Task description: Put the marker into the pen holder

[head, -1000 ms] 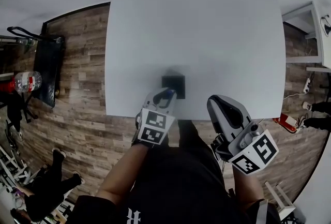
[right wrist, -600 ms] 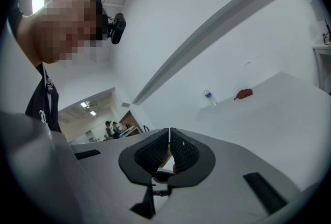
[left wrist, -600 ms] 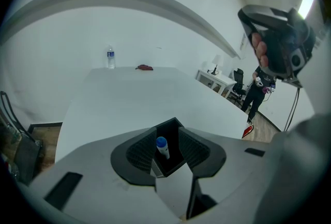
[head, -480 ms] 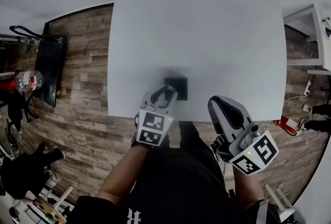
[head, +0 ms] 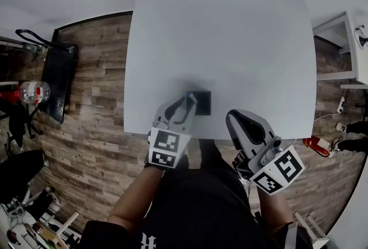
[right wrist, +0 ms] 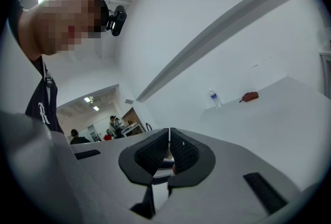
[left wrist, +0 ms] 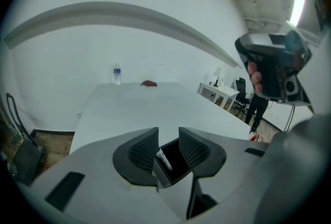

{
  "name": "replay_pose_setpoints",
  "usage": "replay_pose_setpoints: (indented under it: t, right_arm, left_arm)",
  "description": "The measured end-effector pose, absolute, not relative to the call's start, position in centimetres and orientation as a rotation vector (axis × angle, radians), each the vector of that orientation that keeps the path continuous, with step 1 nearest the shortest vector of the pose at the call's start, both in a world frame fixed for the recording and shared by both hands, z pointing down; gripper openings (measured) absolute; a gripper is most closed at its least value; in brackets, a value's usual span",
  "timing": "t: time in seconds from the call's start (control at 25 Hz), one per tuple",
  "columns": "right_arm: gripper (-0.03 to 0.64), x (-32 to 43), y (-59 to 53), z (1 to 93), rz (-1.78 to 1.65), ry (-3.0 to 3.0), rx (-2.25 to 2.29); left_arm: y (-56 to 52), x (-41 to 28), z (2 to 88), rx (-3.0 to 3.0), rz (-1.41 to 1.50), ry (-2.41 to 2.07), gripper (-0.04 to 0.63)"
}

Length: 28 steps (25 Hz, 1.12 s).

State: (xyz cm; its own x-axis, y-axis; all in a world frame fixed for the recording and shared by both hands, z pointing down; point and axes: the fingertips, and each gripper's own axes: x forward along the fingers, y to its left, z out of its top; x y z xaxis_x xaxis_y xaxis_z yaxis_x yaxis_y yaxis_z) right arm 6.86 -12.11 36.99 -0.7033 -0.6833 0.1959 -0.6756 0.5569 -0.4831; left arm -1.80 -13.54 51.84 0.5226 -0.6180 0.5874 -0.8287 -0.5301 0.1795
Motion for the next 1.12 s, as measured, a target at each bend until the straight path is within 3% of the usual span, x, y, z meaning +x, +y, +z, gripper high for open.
replay_pose_setpoints:
  t: [0.36,1.12]
  right_arm:
    - [0.018,4.3,-10.9,37.0,-0.723,2.858,-1.217]
    - [0.018,0.8,-6.4,33.7,-0.472,2.885,-1.273]
  left_arm:
    - [-13.0,-2.7,46.0,2.439,0.473,-1.217,0.058]
    - [-7.9,-4.5,35.3,2.647,0.208,-1.197,0.011]
